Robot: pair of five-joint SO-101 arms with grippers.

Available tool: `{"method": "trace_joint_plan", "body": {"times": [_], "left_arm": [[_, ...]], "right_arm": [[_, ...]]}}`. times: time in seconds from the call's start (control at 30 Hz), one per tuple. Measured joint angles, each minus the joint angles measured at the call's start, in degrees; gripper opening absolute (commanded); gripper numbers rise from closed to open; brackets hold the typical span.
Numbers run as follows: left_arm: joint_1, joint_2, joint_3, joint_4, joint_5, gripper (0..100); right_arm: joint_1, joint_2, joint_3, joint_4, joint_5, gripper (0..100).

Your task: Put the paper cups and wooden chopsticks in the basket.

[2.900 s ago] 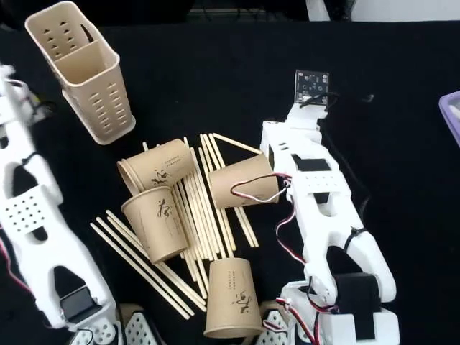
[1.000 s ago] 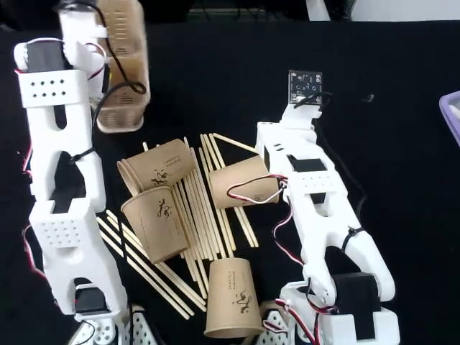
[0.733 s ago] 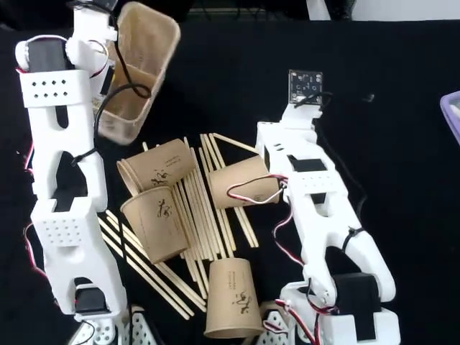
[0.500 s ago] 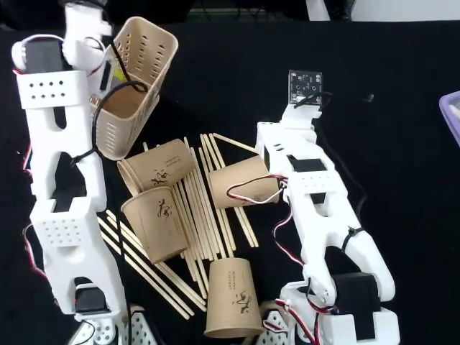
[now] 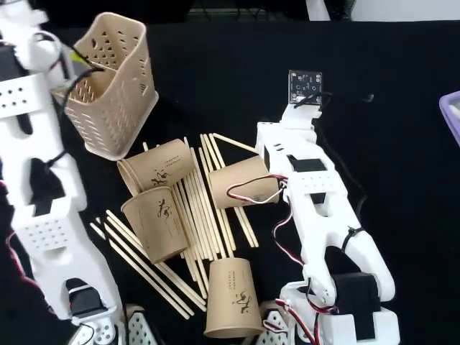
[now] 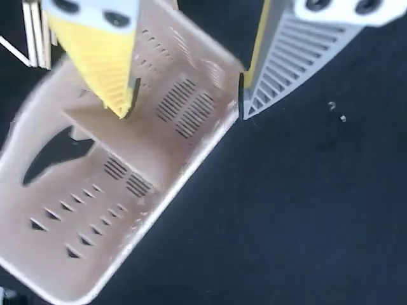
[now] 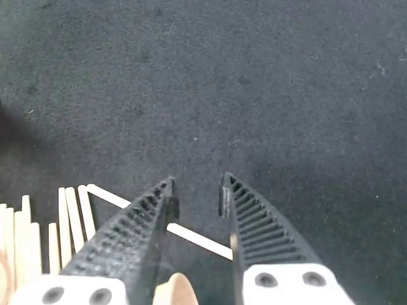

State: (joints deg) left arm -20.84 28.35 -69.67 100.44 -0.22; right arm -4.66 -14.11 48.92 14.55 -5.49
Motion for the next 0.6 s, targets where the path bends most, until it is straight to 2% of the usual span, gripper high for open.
{"method": "trace_joint_plan", "body": {"times": [0.27,0.53,0.6], "left_arm": [[-5.54,-3.52,3.34,0.18,0.44,28],[-2.55,-18.11,22.68,0.26,0.09,28],[-1.41,-20.13,26.99,-1.49,2.02,28]], "right_arm": [[0.00,0.00,0.00,0.00,0.00,11.6],[0.00,0.00,0.00,0.00,0.00,11.6],[0.00,0.00,0.00,0.00,0.00,11.6]]}}
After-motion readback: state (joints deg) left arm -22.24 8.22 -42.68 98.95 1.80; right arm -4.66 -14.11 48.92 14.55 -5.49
